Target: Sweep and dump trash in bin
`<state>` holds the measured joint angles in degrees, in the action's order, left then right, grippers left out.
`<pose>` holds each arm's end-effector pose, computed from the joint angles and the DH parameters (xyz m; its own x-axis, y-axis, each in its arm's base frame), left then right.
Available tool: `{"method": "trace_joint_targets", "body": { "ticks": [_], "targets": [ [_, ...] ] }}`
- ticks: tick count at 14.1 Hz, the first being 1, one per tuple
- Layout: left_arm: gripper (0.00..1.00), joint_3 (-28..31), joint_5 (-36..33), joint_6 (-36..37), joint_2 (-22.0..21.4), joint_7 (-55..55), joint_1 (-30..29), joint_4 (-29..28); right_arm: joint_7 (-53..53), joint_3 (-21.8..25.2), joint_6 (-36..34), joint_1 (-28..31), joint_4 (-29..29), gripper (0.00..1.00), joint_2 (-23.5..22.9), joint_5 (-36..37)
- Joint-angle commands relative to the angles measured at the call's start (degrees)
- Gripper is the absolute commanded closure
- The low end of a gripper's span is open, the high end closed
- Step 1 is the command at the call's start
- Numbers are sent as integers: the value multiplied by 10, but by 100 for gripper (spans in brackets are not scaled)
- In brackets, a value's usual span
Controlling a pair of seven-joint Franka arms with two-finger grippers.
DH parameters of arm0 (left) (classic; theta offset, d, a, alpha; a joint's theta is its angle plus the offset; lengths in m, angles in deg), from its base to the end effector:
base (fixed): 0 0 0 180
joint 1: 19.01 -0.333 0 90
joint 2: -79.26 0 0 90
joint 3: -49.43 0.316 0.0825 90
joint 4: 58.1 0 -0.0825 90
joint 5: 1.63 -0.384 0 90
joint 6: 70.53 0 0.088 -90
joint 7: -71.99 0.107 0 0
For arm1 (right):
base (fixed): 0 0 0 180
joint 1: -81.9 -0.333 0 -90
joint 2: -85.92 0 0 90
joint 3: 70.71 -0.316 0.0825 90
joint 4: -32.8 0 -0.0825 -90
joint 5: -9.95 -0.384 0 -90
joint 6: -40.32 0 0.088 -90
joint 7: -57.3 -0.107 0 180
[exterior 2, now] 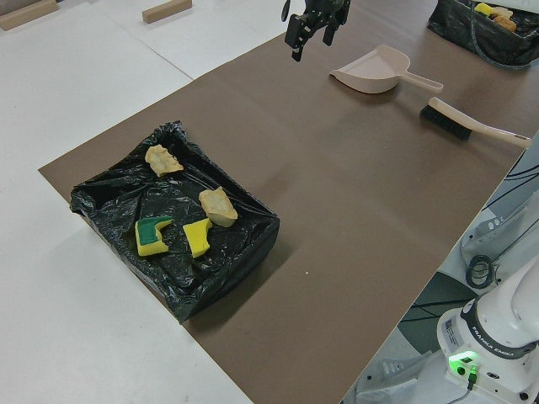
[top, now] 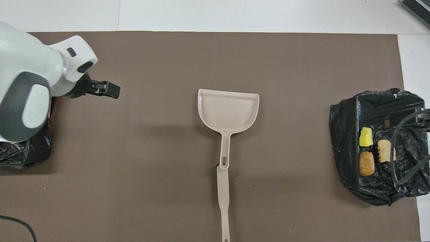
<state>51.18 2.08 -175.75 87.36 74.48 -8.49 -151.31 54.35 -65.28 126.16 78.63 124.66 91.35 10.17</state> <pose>0.6059 -0.0998 0.5392 0.9814 -0.1787 0.0703 -0.1828 -0.9816 0.0562 0.5169 -0.0226 0.6535 0.9960 -0.0888 -0.0110 -0.0889 -0.9960 -0.0046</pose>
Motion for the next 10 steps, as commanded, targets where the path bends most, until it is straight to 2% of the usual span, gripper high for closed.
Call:
{"method": "trace_joint_targets", "body": {
  "ticks": [1,5,10],
  "targets": [
    [0,-6,-10,41,-23,16,-40,4,20,-2,14,7,20,0,15,-9],
    [0,-6,-10,109,-67,10,-71,4,19,-1,13,7,20,0,15,-9],
    [0,-7,-27,181,-123,-8,-69,-4,20,-2,13,7,20,0,15,-9]
  ]
}}
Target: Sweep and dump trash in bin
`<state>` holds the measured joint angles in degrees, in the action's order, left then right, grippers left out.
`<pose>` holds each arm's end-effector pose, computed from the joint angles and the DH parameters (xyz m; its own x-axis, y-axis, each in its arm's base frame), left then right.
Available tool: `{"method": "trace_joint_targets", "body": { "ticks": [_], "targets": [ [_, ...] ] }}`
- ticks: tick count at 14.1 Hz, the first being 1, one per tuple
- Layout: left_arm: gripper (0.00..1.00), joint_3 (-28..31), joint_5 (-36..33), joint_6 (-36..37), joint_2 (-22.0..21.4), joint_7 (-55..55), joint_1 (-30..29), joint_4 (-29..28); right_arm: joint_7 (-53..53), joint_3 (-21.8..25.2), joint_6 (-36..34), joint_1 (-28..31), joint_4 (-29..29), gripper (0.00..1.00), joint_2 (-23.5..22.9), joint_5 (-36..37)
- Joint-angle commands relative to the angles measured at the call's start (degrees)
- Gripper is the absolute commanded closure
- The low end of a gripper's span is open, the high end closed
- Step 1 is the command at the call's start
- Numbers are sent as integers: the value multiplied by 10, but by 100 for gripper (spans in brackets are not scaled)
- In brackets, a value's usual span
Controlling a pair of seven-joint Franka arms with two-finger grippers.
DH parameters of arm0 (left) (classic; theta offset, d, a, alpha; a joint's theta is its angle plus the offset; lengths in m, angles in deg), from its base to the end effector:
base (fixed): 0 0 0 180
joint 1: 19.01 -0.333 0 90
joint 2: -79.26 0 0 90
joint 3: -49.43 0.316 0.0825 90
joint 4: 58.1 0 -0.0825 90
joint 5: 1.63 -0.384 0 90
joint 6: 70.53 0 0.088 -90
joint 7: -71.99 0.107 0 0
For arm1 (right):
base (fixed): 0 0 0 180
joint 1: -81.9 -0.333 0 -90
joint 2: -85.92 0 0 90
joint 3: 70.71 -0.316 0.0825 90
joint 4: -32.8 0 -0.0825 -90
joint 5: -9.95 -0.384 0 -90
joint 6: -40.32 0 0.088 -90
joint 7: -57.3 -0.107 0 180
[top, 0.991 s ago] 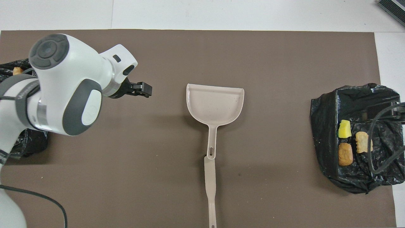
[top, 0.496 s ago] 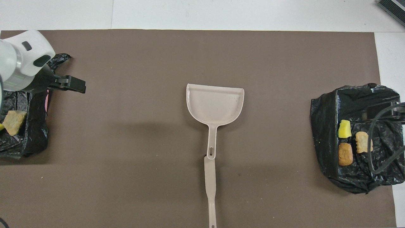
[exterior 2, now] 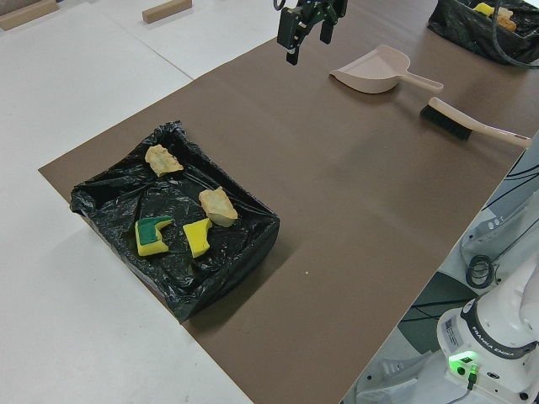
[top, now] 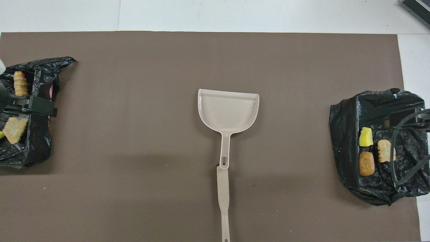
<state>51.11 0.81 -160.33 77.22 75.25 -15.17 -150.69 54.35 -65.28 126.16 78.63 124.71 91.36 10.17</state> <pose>0.5420 -0.0247 0.6225 0.9955 -0.0946 -0.0106 -0.0940 -0.9946 0.0443 0.5168 -0.0226 0.6532 0.9960 -0.0888 -0.0117 -0.0889 -0.9960 -0.0045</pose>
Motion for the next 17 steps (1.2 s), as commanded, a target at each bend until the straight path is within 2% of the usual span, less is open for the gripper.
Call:
{"method": "trace_joint_targets", "body": {
  "ticks": [1,17],
  "targets": [
    [0,-6,-12,35,-24,-29,-2,-10,20,-2,13,7,20,0,15,-9],
    [0,-5,-16,27,-28,17,-2,-20,20,-2,13,7,21,0,15,-9]
  ]
}}
